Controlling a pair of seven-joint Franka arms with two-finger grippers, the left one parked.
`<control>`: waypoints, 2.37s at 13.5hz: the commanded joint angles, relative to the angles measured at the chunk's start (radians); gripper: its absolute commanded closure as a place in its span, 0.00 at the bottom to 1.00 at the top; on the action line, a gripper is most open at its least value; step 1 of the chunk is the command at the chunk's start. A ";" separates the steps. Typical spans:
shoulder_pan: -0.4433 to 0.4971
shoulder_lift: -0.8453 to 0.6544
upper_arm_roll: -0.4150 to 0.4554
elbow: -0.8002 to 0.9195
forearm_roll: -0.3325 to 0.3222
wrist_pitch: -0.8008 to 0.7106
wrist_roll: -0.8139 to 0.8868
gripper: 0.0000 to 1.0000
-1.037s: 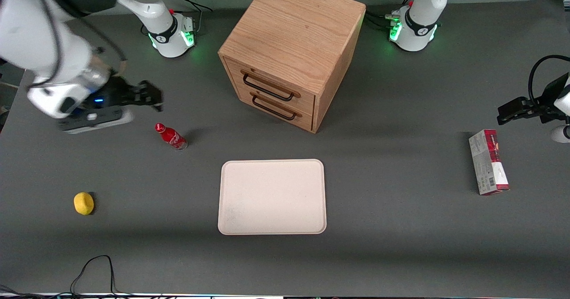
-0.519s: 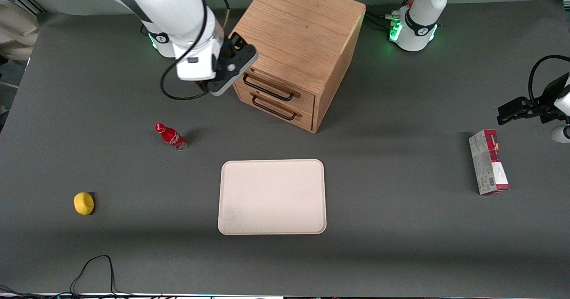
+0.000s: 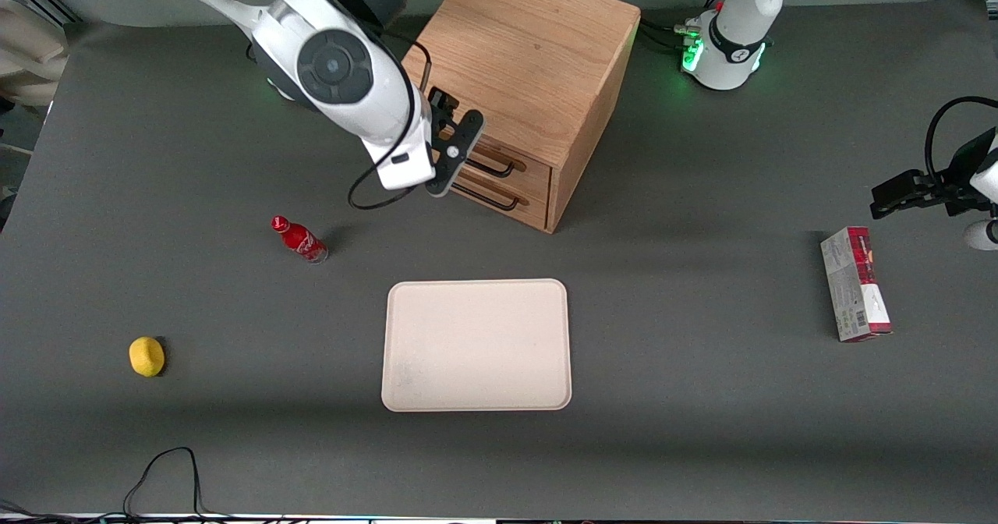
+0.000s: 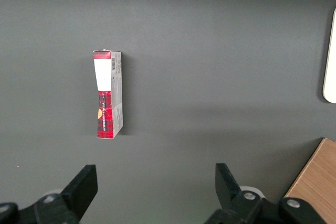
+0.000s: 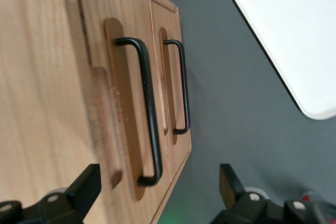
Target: Open upper drawer
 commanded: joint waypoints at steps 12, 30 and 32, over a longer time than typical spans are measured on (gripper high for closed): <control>-0.027 0.057 -0.013 -0.136 0.078 0.209 -0.101 0.00; -0.021 0.109 -0.148 -0.090 0.055 0.339 -0.255 0.00; -0.021 0.125 -0.165 -0.053 0.028 0.322 -0.268 0.00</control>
